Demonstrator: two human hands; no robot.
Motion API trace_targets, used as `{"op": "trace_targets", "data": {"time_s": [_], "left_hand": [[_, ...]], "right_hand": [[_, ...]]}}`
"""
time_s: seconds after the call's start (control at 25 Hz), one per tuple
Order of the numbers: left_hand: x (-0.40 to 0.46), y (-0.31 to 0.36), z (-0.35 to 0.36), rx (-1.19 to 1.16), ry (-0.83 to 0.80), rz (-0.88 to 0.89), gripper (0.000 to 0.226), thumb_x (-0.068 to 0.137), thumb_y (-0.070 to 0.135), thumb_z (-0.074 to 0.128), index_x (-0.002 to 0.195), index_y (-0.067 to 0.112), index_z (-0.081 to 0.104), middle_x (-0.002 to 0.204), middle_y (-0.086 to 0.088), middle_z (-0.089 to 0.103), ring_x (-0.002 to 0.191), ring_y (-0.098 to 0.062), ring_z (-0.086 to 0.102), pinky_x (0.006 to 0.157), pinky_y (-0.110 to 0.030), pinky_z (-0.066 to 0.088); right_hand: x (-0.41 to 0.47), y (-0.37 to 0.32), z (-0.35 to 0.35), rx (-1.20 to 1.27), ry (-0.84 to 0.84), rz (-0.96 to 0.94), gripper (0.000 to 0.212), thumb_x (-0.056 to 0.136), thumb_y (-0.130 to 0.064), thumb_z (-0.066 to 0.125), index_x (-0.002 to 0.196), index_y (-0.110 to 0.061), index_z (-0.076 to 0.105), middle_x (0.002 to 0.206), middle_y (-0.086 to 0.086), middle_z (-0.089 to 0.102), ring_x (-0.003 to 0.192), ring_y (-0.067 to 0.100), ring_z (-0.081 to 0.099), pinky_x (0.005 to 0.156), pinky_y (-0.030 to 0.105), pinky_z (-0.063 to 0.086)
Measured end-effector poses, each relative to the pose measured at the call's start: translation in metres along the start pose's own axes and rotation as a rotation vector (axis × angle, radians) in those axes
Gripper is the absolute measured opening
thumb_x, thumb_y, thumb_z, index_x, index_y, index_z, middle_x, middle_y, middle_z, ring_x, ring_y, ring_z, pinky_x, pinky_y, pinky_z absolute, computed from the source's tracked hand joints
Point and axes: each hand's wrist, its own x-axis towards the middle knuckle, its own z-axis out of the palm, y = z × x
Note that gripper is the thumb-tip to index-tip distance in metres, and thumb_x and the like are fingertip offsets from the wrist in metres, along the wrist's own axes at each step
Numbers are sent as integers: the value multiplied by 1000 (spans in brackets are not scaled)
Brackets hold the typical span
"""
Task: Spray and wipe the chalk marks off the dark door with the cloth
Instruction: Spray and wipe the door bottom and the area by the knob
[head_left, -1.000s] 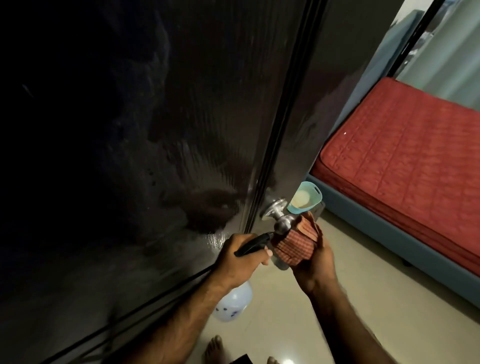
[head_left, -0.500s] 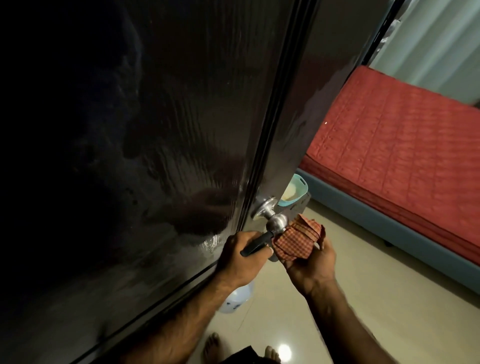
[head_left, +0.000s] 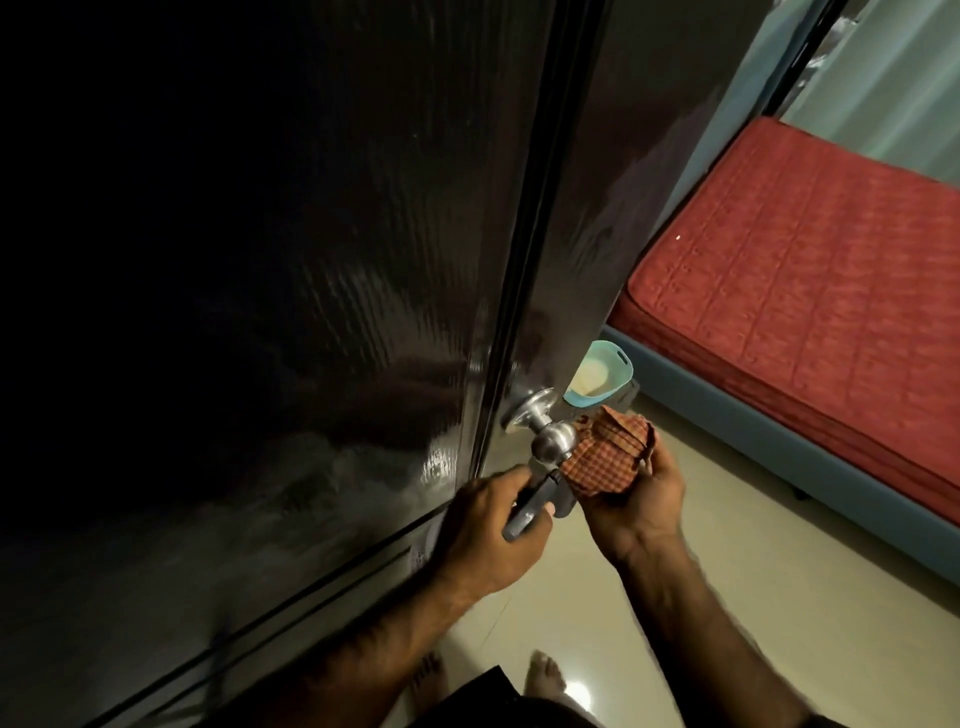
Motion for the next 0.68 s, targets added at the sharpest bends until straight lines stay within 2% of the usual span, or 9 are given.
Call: {"op": "trace_targets", "data": {"time_s": [0.04,0.16,0.24,0.28,0.4,0.52,0.6,0.68], "left_hand": [[-2,3,5,57,27,16,34,85,25,75,80,34,42,54,13,40,51,-2,46,50,-8,24],[-5,7,18,160,39,-1,32,84,24,71,86,33,40,60,14,35,52,-2,43,53,-13,24],[-5,11,29,213,37,-41,25,84,29,65,86,31,40,64,12,39,54,-11,37,56,-26,30],[-7,14,34,233,63,-66,23,83,30,64,86,29,42,65,11,43,55,-13,37,56,-29,32],[-15,31,49,249,249,-102,17,84,32,66,90,23,52,66,5,56,60,-16,49,56,-34,46],[-17,47,59,205,439,-136,19,86,33,69,98,22,58,71,-3,65,70,-17,55,60,-29,46],[-21,53,66,239,448,-166,14,85,28,71,92,19,63,70,-4,63,65,-18,56,62,-35,48],[-23,51,69,188,458,-249,12,83,23,77,91,18,69,73,0,65,67,-17,62,64,-32,51]], "right_hand": [[1,3,0,-15,-8,28,58,101,-51,52,143,-13,66,140,15,69,116,30,71,92,44,60],[8,6,-4,-72,-25,117,59,100,-53,54,142,-13,67,142,13,68,119,29,66,97,44,56],[13,1,-8,-99,-58,158,55,102,-50,52,135,-11,71,135,13,71,115,30,68,97,45,55],[14,-4,-9,-106,-78,182,53,103,-50,51,130,-11,73,130,13,72,111,29,69,95,45,56],[20,-19,-13,-135,-129,265,51,102,-52,53,126,-13,75,123,12,73,103,28,72,87,43,59],[24,-23,-14,-190,-175,310,58,103,-53,53,137,-9,69,125,13,72,110,30,70,96,48,57],[25,-23,-14,-272,-239,268,60,104,-54,51,139,-8,67,130,13,72,120,33,66,109,53,50],[24,-22,-8,-367,-261,174,55,104,-55,51,132,-13,73,129,9,74,126,30,66,111,53,49]]}}
